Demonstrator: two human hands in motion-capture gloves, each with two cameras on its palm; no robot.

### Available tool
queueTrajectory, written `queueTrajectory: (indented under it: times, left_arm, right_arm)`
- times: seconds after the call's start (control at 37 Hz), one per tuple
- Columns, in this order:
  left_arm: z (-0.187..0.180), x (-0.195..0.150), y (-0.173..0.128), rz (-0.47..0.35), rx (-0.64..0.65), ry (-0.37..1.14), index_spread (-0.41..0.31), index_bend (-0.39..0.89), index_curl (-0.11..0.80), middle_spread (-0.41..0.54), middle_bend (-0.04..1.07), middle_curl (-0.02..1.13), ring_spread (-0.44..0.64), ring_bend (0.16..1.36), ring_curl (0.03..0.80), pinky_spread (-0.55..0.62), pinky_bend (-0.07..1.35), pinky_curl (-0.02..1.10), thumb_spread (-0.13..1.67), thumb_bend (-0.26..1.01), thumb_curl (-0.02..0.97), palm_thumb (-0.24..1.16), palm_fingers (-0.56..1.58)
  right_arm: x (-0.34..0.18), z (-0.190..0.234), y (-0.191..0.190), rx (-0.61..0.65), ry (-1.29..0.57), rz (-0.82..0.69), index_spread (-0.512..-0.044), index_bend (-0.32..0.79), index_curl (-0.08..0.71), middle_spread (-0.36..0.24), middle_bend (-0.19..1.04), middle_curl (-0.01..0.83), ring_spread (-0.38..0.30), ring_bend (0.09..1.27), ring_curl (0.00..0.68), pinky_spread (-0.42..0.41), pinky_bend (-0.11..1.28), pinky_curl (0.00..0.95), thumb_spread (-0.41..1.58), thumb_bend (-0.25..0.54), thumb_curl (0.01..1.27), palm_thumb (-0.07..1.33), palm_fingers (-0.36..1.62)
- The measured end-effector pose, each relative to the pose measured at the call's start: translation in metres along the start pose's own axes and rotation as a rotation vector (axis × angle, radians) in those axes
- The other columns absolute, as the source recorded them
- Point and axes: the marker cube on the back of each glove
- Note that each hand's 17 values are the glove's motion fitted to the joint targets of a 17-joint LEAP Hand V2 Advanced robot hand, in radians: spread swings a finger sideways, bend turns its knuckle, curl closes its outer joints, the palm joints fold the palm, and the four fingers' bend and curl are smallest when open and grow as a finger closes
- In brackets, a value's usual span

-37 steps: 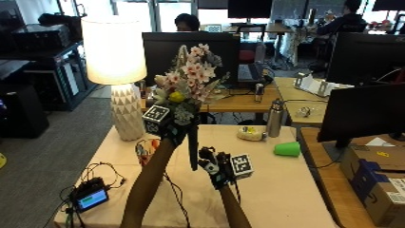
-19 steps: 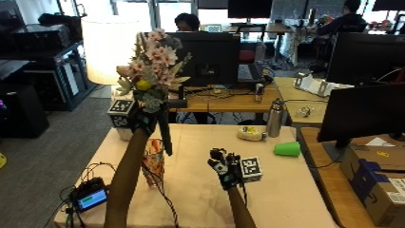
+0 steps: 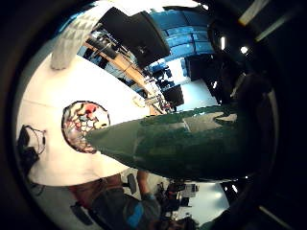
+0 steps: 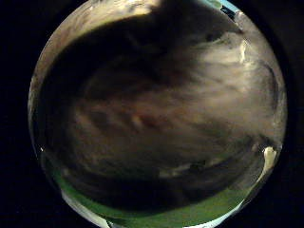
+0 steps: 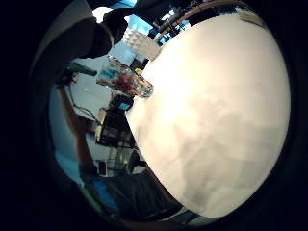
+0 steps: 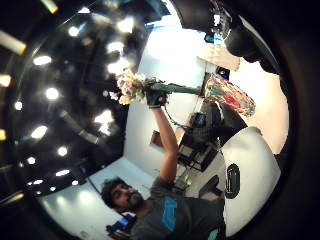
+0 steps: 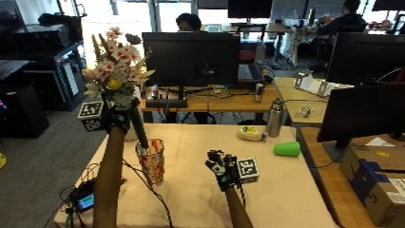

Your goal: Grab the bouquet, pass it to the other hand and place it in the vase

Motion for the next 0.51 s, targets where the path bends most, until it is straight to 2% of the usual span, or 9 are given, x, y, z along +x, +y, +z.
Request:
queueTrajectory:
  times: [0.22,0.3,0.32,0.35,0.38,0.41,0.46,0.51]
  left_arm:
    - [-0.013,-0.043,-0.021,-0.086,0.078,0.036,-0.255,0.08,0.211,-0.329,0.59,0.55,-0.34,0.66,0.446,-0.24,0.2,0.43,0.93,-0.02,0.431,0.91,1.09]
    - [-0.015,-0.06,-0.026,-0.116,0.063,0.053,-0.226,-0.02,0.172,-0.314,0.55,0.55,-0.33,0.67,0.456,-0.19,0.25,0.45,0.94,-0.03,0.422,0.89,0.9]
    - [-0.015,-0.065,-0.027,-0.123,0.054,0.046,-0.195,-0.17,0.112,-0.284,0.46,0.52,-0.32,0.69,0.465,-0.13,0.3,0.47,0.95,-0.04,0.415,0.87,0.6]
    - [-0.015,-0.07,-0.027,-0.13,0.045,0.032,-0.165,-0.18,0.088,-0.209,0.33,0.52,-0.26,0.7,0.495,-0.06,0.4,0.52,0.94,-0.05,0.406,0.85,0.31]
    - [-0.014,-0.074,-0.026,-0.136,0.036,0.013,-0.142,-0.15,0.082,-0.164,0.31,0.55,-0.23,0.74,0.527,-0.03,0.47,0.56,0.93,-0.05,0.403,0.83,0.23]
    - [-0.014,-0.078,-0.024,-0.142,0.027,-0.011,-0.08,-0.11,0.067,-0.054,0.21,0.53,-0.13,0.73,0.52,0.05,0.53,0.57,0.92,-0.07,0.394,0.8,0.05]
    - [-0.012,-0.087,-0.021,-0.155,0.005,-0.066,-0.017,-0.08,0.043,0.079,0.15,0.49,0.01,0.72,0.5,0.14,0.62,0.57,0.89,-0.07,0.381,0.76,-0.05]
    - [-0.012,-0.099,-0.02,-0.157,-0.027,-0.124,0.033,-0.06,0.017,0.177,0.11,0.41,0.11,0.7,0.445,0.21,0.67,0.54,0.87,-0.07,0.373,0.73,-0.1]
  right_arm:
    - [0.001,0.01,0.0,-0.017,-0.01,0.021,-0.31,0.12,0.298,-0.19,0.28,0.452,-0.165,0.43,0.413,0.233,0.29,0.356,0.94,-0.022,0.57,0.92,0.91]
    - [0.003,0.011,-0.002,-0.019,0.004,0.017,-0.31,0.12,0.296,-0.19,0.27,0.453,-0.165,0.43,0.413,0.239,0.28,0.357,0.94,-0.022,0.57,0.92,0.91]
    - [0.003,0.012,-0.002,-0.018,0.008,0.017,-0.31,0.12,0.296,-0.19,0.27,0.453,-0.165,0.43,0.413,0.239,0.28,0.355,0.94,-0.023,0.57,0.92,0.91]
    - [0.002,0.012,-0.002,-0.018,0.009,0.016,-0.31,0.12,0.295,-0.19,0.27,0.453,-0.165,0.43,0.413,0.239,0.27,0.356,0.94,-0.023,0.56,0.92,0.91]
    - [0.002,0.012,-0.002,-0.019,0.009,0.012,-0.31,0.12,0.295,-0.19,0.27,0.453,-0.165,0.42,0.413,0.24,0.27,0.357,0.94,-0.023,0.56,0.92,0.91]
    - [0.002,0.011,-0.002,-0.019,0.01,0.006,-0.31,0.12,0.294,-0.19,0.27,0.454,-0.165,0.42,0.414,0.241,0.26,0.354,0.94,-0.023,0.56,0.92,0.91]
    - [0.001,0.011,-0.002,-0.017,0.013,-0.001,-0.31,0.12,0.294,-0.19,0.27,0.454,-0.165,0.42,0.414,0.244,0.25,0.355,0.94,-0.023,0.56,0.92,0.91]
    - [-0.003,0.01,0.0,-0.015,0.005,-0.005,-0.31,0.12,0.294,-0.19,0.27,0.455,-0.166,0.42,0.415,0.246,0.24,0.354,0.94,-0.023,0.56,0.92,0.91]
